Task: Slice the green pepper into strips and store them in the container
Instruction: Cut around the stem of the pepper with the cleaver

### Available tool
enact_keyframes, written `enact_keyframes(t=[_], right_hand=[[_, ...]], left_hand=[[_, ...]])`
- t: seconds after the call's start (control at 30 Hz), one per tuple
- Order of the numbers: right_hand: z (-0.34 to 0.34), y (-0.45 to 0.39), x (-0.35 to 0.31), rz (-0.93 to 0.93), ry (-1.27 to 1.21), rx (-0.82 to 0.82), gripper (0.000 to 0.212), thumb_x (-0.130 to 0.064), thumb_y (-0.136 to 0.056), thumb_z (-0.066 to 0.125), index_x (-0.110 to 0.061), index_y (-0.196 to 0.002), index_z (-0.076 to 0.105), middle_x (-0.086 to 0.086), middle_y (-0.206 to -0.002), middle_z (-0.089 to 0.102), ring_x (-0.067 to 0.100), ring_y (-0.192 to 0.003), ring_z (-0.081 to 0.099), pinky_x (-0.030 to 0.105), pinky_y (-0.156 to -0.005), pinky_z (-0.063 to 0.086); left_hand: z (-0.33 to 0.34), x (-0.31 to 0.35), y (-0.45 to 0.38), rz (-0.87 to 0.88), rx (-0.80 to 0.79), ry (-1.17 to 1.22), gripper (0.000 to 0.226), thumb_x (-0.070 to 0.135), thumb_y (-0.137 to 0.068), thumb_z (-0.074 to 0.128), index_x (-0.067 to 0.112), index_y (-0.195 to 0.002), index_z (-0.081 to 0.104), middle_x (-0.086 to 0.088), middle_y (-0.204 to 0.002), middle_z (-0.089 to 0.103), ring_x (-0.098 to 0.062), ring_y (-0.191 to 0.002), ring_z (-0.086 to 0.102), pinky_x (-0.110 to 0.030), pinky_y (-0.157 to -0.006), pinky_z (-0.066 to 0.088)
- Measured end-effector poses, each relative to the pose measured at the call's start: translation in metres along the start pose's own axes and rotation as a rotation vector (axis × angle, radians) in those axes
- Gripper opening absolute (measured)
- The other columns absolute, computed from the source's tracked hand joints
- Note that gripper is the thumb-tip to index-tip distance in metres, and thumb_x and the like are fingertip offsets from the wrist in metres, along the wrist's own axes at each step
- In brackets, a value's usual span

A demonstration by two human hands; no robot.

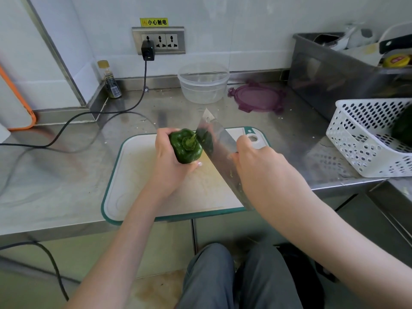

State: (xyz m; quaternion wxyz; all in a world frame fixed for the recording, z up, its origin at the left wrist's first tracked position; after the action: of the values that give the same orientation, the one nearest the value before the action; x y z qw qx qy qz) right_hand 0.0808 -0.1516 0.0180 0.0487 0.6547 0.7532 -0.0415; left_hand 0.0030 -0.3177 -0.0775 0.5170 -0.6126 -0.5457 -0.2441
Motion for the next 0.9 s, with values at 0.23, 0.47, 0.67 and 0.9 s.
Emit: enact_keyframes(t=[0.23, 0.47, 0.67, 0.9], right_hand=[[0.006, -0.007, -0.003, -0.046, -0.037, 0.038, 0.018, -0.024, -0.103, 0.029, -0.015, -0.089, 0.024, -0.002, -0.062, 0.029, 0.016, -0.052, 0.031, 0.025, -0.041, 0.021], [0.008, -0.011, -0.009, -0.154, -0.136, 0.019, 0.011, -0.018, -0.100, 0.030, -0.015, -0.090, 0.028, -0.006, -0.065, 0.024, 0.020, -0.059, 0.035, 0.030, -0.062, 0.035], [0.011, -0.010, -0.010, -0.062, -0.044, 0.017, 0.019, -0.022, -0.103, 0.033, -0.014, -0.089, 0.024, -0.003, -0.062, 0.027, 0.011, -0.048, 0.025, 0.025, -0.040, 0.019], [0.009, -0.009, -0.015, -0.047, -0.030, 0.037, 0.017, -0.014, -0.100, 0.037, -0.013, -0.090, 0.024, -0.003, -0.062, 0.028, 0.014, -0.050, 0.028, 0.024, -0.041, 0.020]], left_hand=[[0.002, 0.004, 0.000, 0.051, -0.033, -0.047, 0.073, -0.001, -0.060, 0.084, 0.019, -0.108, 0.032, -0.009, -0.119, 0.041, -0.017, -0.104, 0.048, -0.003, -0.081, 0.036], [-0.001, -0.003, -0.002, -0.023, -0.028, 0.044, 0.075, 0.004, -0.061, 0.084, 0.023, -0.109, 0.030, -0.012, -0.122, 0.043, -0.022, -0.109, 0.050, -0.020, -0.084, 0.042], [-0.002, -0.005, -0.003, -0.036, -0.061, 0.058, 0.072, 0.008, -0.064, 0.083, 0.032, -0.104, 0.028, -0.015, -0.123, 0.043, -0.022, -0.108, 0.051, -0.019, -0.081, 0.044], [0.000, 0.001, -0.002, -0.003, -0.011, -0.002, 0.070, 0.001, -0.063, 0.082, 0.018, -0.106, 0.030, -0.011, -0.117, 0.040, -0.023, -0.106, 0.047, -0.024, -0.086, 0.042]])
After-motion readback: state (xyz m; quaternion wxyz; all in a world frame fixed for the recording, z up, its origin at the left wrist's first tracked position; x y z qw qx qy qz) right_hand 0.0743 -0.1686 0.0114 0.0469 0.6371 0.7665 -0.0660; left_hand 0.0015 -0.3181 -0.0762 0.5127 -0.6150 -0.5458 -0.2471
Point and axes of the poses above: each hand's wrist, its own y-axis away from the middle knuckle, its own z-axis out of the palm, x = y × z, the point moved 5 cm from there along -y, towards the middle knuckle
